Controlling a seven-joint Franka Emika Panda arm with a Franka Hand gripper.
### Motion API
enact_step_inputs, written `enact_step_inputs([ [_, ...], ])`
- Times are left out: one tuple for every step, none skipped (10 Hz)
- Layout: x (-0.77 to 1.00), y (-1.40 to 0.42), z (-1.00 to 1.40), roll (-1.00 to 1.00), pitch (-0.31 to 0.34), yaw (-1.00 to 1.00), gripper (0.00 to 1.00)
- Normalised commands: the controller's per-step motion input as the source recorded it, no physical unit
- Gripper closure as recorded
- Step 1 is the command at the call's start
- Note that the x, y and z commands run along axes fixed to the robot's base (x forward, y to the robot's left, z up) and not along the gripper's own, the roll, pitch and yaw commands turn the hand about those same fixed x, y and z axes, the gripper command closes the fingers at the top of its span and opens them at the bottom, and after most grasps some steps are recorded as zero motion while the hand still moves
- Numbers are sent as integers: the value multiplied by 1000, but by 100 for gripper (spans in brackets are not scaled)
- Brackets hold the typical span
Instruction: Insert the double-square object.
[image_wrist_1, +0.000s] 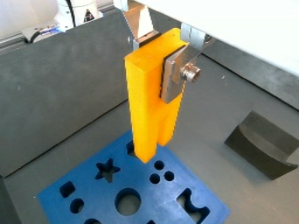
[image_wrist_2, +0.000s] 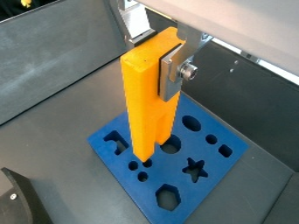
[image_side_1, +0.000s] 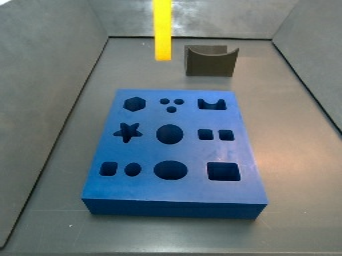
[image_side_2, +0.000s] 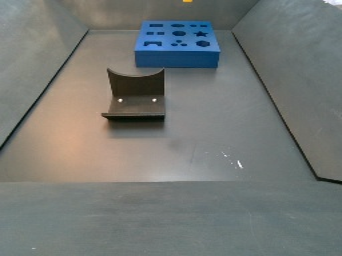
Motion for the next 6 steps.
enact_step_inputs([
  [160, -91, -80, -70, -26, -80, 100],
  [280, -117, -311, -244, -167, -191, 100],
  [409, -120, -306, -240, -149, -317, 100],
  [551, -189, -326, -191, -133, -374, 100],
  [760, -317, -426, 0, -6, -274, 100],
  [751, -351, -377, 131, 0, -214, 100],
])
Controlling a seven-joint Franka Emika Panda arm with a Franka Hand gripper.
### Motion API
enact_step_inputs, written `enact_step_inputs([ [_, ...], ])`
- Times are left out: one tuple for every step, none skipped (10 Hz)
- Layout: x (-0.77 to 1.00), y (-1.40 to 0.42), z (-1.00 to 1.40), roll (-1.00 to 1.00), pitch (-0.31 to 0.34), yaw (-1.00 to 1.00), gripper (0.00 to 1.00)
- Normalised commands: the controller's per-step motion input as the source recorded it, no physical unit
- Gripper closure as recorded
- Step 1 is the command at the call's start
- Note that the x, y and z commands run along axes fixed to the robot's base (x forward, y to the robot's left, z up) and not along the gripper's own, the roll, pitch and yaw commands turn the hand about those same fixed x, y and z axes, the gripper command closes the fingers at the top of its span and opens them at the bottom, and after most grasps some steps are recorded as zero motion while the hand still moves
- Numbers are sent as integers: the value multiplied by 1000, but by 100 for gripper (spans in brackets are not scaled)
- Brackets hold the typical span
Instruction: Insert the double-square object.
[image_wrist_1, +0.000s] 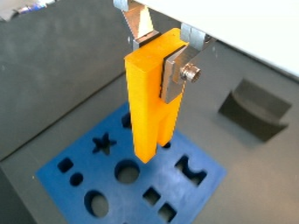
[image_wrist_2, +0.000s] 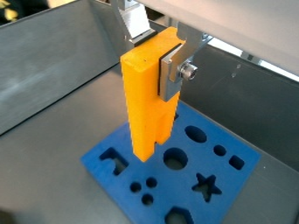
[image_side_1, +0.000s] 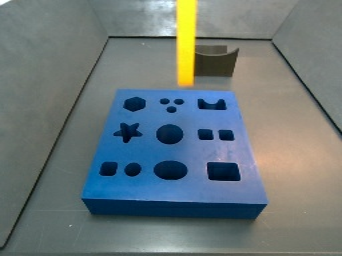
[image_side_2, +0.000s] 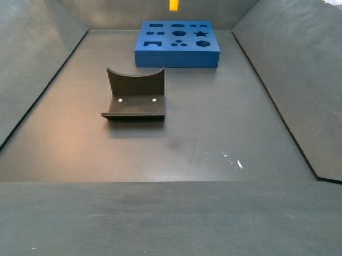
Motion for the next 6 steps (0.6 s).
enact_step_inputs([
  [671, -349, -397, 159, 21, -249, 100],
  [557, -357, -340, 130, 0, -389, 100],
  [340, -314, -274, 80, 0, -631, 100],
  [249, -294, -186, 24, 0, -726, 100],
  [223, -237, -163, 0, 0, -771, 100],
  [197, -197, -166, 0, 0, -811, 100],
])
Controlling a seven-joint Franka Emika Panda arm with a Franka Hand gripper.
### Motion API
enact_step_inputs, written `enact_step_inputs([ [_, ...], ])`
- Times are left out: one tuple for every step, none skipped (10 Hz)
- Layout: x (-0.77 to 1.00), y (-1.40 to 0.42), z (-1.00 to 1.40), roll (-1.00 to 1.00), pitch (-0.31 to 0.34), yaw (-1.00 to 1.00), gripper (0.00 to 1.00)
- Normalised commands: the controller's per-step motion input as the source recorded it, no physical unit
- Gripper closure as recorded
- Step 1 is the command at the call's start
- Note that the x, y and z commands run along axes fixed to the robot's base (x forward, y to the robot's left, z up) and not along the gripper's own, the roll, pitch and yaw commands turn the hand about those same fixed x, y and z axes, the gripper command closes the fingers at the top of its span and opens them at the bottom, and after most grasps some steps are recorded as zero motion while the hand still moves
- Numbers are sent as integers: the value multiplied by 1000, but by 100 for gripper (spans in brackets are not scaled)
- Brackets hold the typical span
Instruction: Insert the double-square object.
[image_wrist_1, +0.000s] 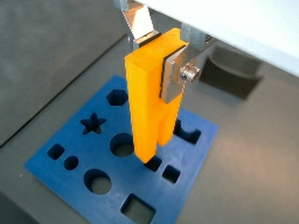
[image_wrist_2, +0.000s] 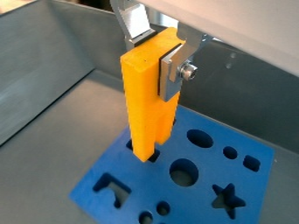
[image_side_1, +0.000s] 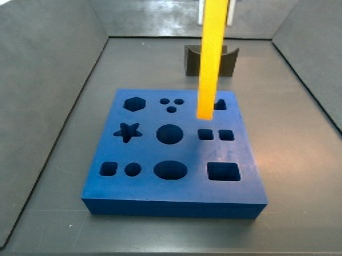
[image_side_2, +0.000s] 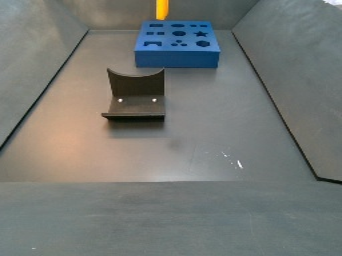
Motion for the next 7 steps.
enact_step_inputs([
  [189, -174, -166, 0, 0, -826, 100],
  [114, -146, -206, 0, 0, -894, 100],
  [0, -131, -220, 0, 0, -1000, 100],
  [0, -94, -240, 0, 0, -1000, 100],
  [0, -71, -157, -1, -10, -1000, 100],
  [0, -20, -180, 0, 0, -1000, 100],
  [0, 0, -180, 0, 0, -1000, 100],
])
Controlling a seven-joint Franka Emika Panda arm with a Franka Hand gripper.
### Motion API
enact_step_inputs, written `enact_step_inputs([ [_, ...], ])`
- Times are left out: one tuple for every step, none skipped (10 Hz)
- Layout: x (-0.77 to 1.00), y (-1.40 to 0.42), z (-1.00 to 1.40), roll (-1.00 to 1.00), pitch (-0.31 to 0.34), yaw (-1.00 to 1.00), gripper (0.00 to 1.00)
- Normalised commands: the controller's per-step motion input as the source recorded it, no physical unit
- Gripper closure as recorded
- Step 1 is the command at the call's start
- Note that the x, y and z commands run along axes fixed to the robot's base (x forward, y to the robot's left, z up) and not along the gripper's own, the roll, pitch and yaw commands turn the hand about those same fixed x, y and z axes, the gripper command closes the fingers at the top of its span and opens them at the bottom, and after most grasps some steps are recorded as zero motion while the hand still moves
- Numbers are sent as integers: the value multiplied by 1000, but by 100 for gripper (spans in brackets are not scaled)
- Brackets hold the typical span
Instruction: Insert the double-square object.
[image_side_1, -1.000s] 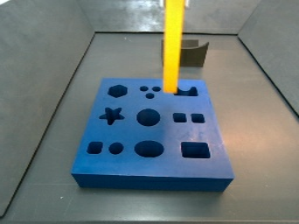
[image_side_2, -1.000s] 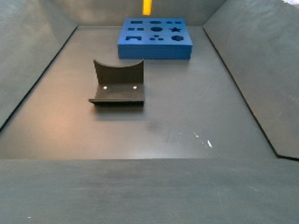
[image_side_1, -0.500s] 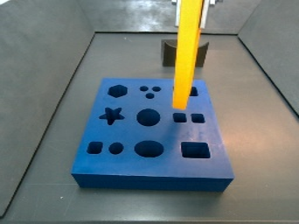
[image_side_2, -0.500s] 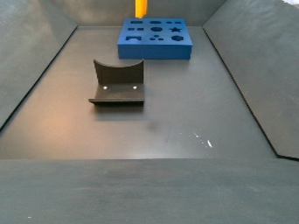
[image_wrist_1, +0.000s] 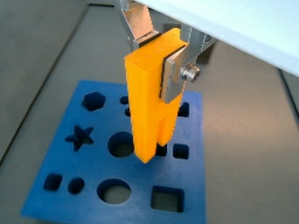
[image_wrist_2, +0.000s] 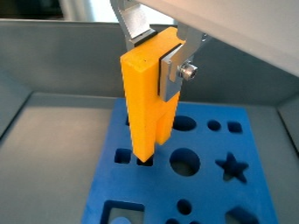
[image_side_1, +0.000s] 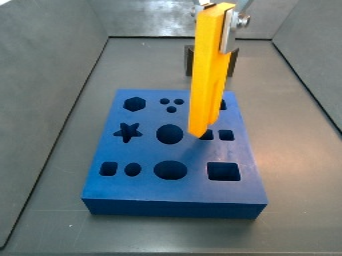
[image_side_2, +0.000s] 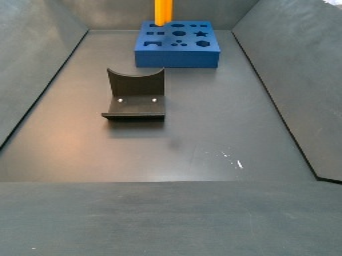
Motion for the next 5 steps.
enact_step_inputs([
  [0, 0, 0, -51, 0, -1000, 100],
  [0, 0, 0, -23, 9, -1000, 100],
  [0, 0, -23, 0, 7, -1000, 100],
  [0, 0, 0, 0, 0, -1000, 100],
  [0, 0, 0, 0, 0, -1000, 100],
])
